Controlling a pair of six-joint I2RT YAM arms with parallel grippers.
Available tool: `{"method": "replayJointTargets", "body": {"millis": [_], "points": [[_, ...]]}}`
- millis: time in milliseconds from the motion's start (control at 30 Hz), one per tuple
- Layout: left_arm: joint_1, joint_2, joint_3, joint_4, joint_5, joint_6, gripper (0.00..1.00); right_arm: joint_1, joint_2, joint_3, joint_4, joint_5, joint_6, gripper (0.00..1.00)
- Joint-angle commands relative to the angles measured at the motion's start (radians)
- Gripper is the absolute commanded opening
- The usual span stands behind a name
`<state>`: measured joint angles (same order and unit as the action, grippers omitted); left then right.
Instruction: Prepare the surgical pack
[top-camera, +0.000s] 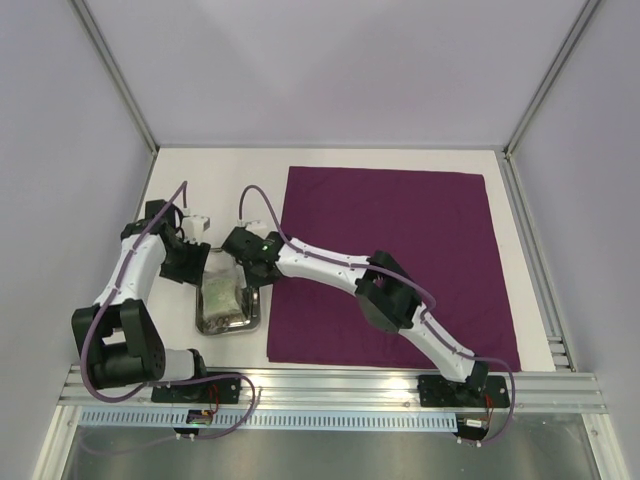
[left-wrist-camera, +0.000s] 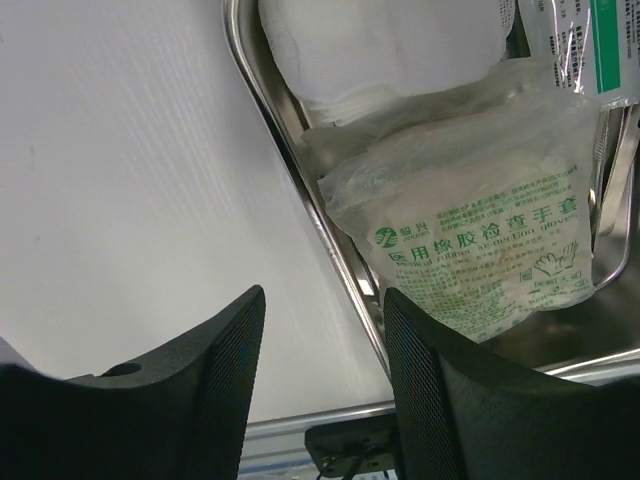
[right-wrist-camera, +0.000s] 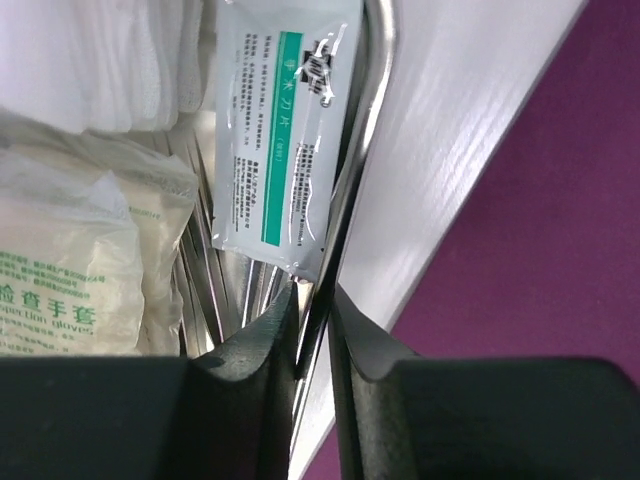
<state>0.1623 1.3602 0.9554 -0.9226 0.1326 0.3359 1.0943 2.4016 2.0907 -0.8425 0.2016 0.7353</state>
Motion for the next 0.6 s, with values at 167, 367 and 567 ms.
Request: {"method": "replayJointTargets", "body": {"millis": [167, 367, 567], "points": [[0.072, -0.041, 0.011, 0.013, -0.047, 0.037, 0.60, -0.040, 0.086, 0.165, 0.000, -0.001, -0.121, 0.13], [0.102, -0.027, 0.005, 0.013, -0.042, 0.040, 0.60, -0.040, 0.130, 0.278, -0.010, 0.016, -0.276, 0.14], [0.102, -0.027, 0.003, 0.011, -0.030, 0.037, 0.60, -0.031, 0.085, 0.250, -0.026, 0.058, -0.352, 0.26]]}}
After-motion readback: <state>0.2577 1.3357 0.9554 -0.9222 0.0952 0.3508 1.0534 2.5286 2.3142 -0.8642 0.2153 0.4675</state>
